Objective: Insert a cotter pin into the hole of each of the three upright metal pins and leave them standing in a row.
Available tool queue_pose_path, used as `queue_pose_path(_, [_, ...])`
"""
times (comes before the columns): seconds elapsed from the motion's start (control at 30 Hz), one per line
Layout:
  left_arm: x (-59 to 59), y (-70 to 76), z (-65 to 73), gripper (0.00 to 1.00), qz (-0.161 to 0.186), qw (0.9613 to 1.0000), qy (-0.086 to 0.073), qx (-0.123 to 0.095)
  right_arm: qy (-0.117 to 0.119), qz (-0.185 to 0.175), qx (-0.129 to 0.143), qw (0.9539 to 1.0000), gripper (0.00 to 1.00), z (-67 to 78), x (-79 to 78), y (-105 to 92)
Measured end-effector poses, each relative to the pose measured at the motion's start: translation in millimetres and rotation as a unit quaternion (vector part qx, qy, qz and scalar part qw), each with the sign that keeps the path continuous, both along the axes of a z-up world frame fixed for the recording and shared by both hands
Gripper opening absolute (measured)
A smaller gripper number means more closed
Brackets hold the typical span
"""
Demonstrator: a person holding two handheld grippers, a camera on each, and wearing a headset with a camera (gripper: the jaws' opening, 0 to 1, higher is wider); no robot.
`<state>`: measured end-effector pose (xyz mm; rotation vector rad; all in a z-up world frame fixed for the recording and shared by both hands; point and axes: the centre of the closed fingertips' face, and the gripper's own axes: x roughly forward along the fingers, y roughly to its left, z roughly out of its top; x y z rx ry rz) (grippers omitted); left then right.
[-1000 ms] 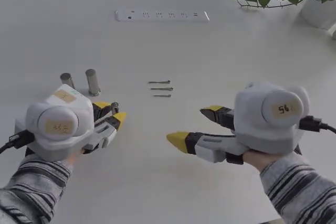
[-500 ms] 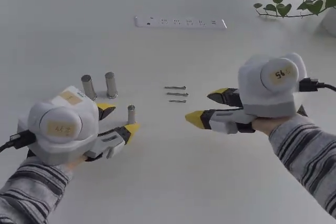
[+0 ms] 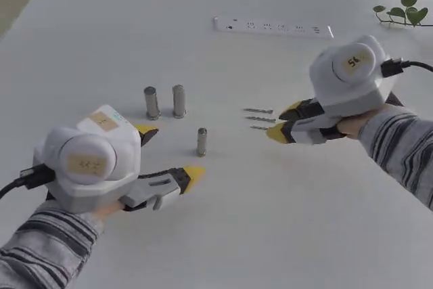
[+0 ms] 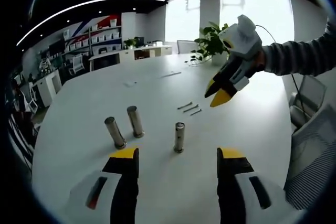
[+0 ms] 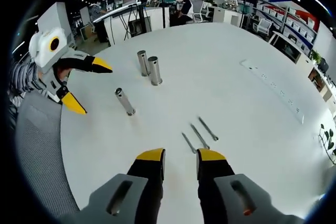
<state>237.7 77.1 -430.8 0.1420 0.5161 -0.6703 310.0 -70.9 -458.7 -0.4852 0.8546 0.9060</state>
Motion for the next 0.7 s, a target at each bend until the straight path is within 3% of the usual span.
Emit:
queue_pose_path(0.1, [-0.8,2.8,0.2,0.62,0.008,1.0,0.004,0.0,0.015,0.017,-0.015,0.9996,0.17,-8.4,0.1,1.5])
queue_pose_path(0.17, [-1.4,4.0,0.2,0.64,0.01,0.9999,0.007,0.0,0.018,0.03,-0.026,0.9991,0.16,-18.4,8.9,-0.5])
queue_pose_path(0.43, [-3.7,9.5,2.6,0.65,0.02,0.9998,0.007,0.002,0.025,0.07,-0.061,0.9954,0.11,-28.4,8.5,4.0])
queue_pose_path(0.7, [-9.1,11.7,-0.7,0.62,0.021,0.9996,0.019,0.007,0.04,0.1,-0.087,0.9904,0.05,-32.7,7.0,4.8])
